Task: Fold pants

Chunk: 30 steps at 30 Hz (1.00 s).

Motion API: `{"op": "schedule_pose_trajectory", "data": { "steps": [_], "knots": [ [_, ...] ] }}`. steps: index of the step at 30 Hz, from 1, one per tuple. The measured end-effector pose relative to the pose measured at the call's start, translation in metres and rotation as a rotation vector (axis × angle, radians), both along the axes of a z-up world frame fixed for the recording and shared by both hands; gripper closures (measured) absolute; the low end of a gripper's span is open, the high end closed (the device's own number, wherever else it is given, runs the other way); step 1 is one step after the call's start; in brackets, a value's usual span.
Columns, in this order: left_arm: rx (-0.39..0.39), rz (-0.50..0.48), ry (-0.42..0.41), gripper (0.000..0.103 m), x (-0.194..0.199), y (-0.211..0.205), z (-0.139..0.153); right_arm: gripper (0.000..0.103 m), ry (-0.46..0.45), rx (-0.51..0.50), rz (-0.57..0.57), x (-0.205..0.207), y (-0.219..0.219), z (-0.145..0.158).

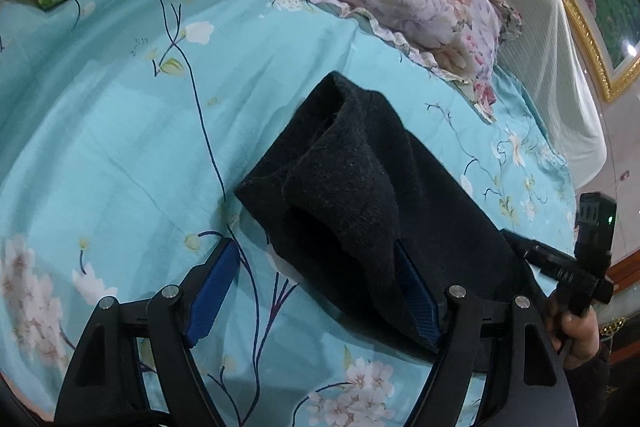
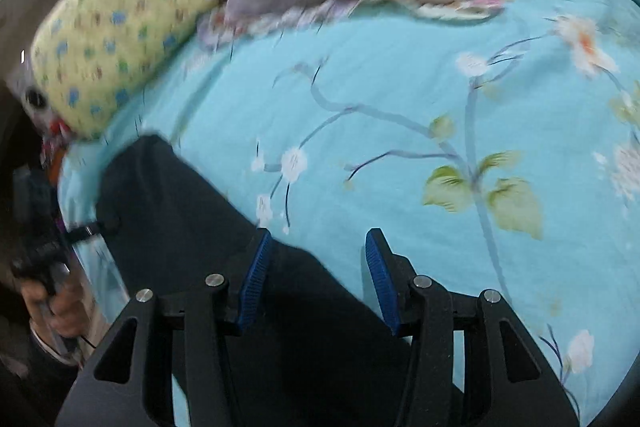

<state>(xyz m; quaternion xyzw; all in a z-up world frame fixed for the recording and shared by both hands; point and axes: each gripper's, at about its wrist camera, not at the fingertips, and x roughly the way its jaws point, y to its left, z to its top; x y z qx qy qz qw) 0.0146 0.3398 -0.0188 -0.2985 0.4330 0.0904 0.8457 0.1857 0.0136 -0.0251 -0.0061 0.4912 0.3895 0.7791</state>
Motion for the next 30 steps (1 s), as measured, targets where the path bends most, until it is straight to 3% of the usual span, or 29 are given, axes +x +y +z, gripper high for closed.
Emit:
{"op": "schedule_pose_trajectory", "data": {
  "steps": [3,6,8,10,12,15,22,25,30],
  "knots": [
    [-0.017,-0.011,-0.017,0.033,0.003,-0.001,-0.004,0.054,-0.017,-0.067,0.085,-0.013,0.014,-0.012],
    [-0.050,-0.027,-0.055,0.044,0.011,-0.003,-0.007,0.056,-0.033,-0.058,0.127,-0.022,0.011,-0.016],
    [-0.040,-0.024,-0.062,0.049,0.017,-0.005,-0.008,0.065,-0.009,-0.037,0.139,-0.019,0.008,-0.017],
    [-0.026,-0.028,-0.073,0.059,0.022,-0.008,-0.009,0.070,0.006,-0.020,0.162,-0.016,0.008,-0.018],
    [-0.033,-0.041,-0.085,0.081,0.024,-0.012,-0.009,0.072,0.014,-0.017,0.174,-0.013,0.009,-0.019],
    [-0.010,-0.038,-0.117,0.090,0.019,-0.017,-0.002,0.080,0.042,0.001,0.183,-0.008,0.010,-0.019],
    [-0.007,-0.033,-0.300,0.092,-0.022,-0.023,0.043,0.091,-0.111,-0.036,0.164,-0.019,0.012,0.010],
    [0.009,-0.031,-0.309,0.092,-0.028,-0.019,0.050,0.092,-0.210,-0.067,0.138,-0.020,0.019,0.027],
    [-0.005,-0.018,-0.278,0.092,-0.023,-0.005,0.038,0.092,-0.276,-0.102,0.146,-0.023,0.036,0.030]
  ]
}}
